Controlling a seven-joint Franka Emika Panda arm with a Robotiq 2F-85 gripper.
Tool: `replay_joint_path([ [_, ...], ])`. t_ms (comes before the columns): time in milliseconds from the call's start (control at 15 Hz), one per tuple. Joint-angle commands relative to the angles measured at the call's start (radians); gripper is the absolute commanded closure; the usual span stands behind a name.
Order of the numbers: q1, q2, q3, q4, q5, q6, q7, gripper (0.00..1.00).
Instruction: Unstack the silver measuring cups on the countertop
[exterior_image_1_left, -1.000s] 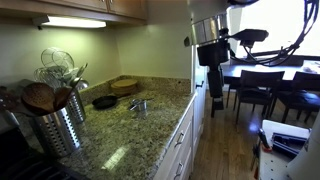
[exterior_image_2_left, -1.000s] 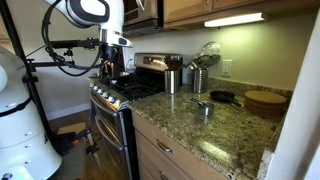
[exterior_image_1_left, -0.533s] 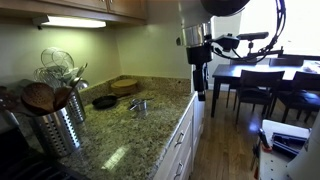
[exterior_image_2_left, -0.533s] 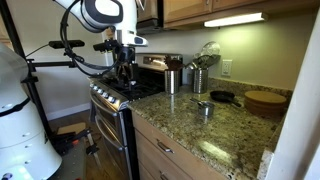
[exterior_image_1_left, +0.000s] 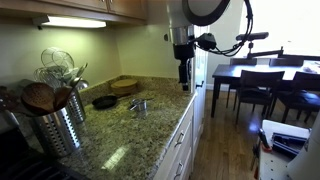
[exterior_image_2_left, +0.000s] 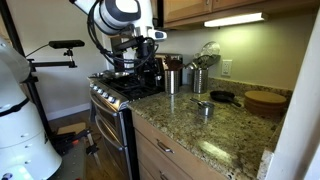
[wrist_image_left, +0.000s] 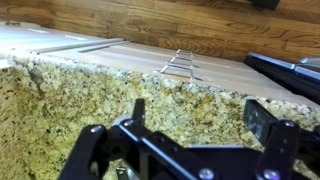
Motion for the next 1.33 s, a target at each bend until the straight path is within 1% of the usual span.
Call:
replay_joint_path([
  [0,-0.021,0.077,-0.017,0.055,-0.074,0.094,-0.045,0.0],
  [133,-0.024,0.102,-0.025,0.073,-0.092,0.146,-0.056,0.0],
  [200,-0.025,0.108,-0.025,0.083,-0.094,0.152,-0.054,0.0],
  [267,-0.014,0.085,-0.017,0.061,-0.069,0.119,-0.036,0.0],
  [467,-0.017,0.104,-0.019,0.08,-0.072,0.128,-0.041,0.0],
  [533,-0.017,0.104,-0.018,0.068,-0.073,0.139,-0.028,0.0],
  [933,-0.013,0.163,-0.017,0.073,-0.051,0.234,-0.009,0.0],
  [1267,-0.017,0.238,-0.01,0.088,-0.076,0.337,-0.001,0.0],
])
